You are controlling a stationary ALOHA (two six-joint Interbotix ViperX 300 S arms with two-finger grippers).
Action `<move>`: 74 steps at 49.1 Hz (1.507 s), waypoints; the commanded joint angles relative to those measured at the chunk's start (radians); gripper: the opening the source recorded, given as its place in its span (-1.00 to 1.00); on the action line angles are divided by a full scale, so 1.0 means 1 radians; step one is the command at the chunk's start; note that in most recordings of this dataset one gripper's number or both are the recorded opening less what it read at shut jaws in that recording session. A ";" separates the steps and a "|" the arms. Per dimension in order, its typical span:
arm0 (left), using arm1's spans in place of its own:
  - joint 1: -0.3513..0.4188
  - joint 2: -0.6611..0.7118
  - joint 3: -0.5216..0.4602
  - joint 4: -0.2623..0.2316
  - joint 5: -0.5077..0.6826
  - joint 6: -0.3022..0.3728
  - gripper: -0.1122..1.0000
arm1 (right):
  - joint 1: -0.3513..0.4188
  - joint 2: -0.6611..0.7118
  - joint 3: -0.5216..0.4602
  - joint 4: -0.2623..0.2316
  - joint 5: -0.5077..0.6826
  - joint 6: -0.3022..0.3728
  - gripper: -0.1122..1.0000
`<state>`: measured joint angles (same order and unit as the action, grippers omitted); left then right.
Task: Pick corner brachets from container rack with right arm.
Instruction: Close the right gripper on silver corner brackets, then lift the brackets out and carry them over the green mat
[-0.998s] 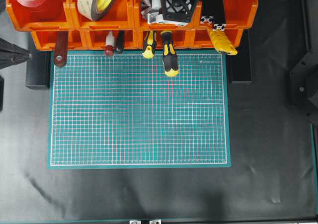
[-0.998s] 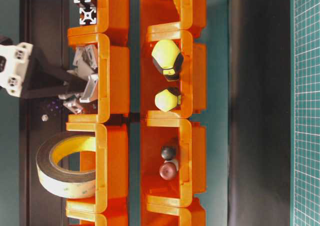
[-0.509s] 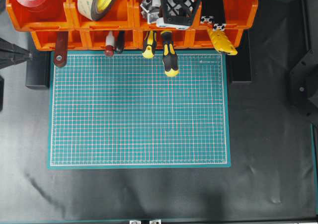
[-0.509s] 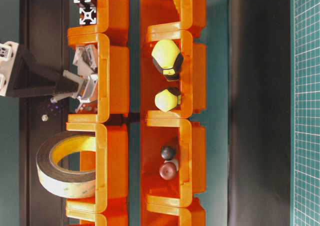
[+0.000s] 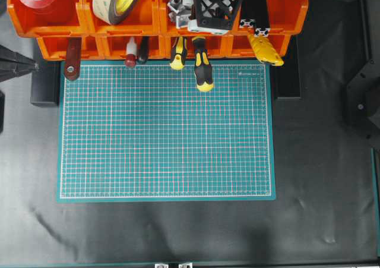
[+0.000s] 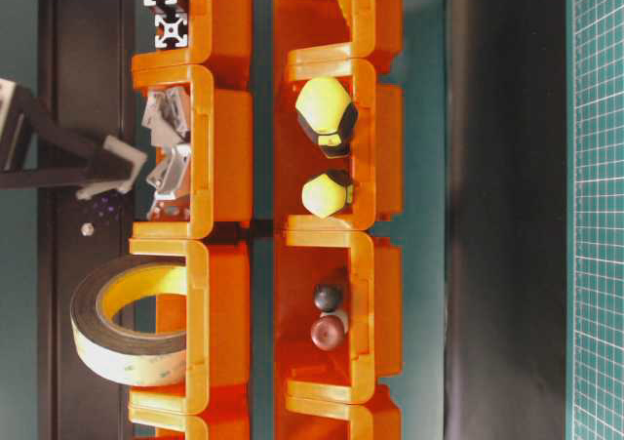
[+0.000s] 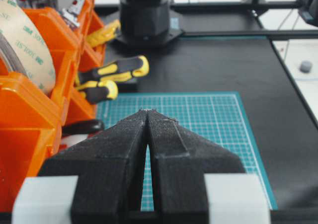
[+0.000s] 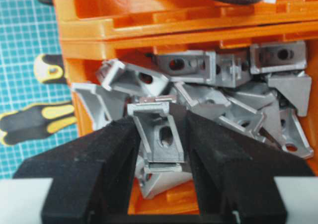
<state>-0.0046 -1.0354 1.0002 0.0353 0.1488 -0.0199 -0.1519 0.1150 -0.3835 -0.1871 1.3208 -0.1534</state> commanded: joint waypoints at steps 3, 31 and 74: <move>0.003 0.005 -0.032 0.003 -0.005 -0.002 -0.79 | 0.015 -0.055 -0.051 -0.003 0.014 0.002 -0.30; -0.008 0.003 -0.032 0.003 -0.003 0.002 -0.79 | 0.103 -0.110 -0.086 -0.018 0.074 0.031 -0.30; -0.063 -0.003 -0.034 0.003 0.014 -0.026 -0.79 | 0.525 -0.227 0.457 -0.021 -0.262 0.219 -0.30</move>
<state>-0.0706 -1.0400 1.0002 0.0353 0.1657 -0.0430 0.3559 -0.1150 0.0337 -0.2056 1.1551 0.0644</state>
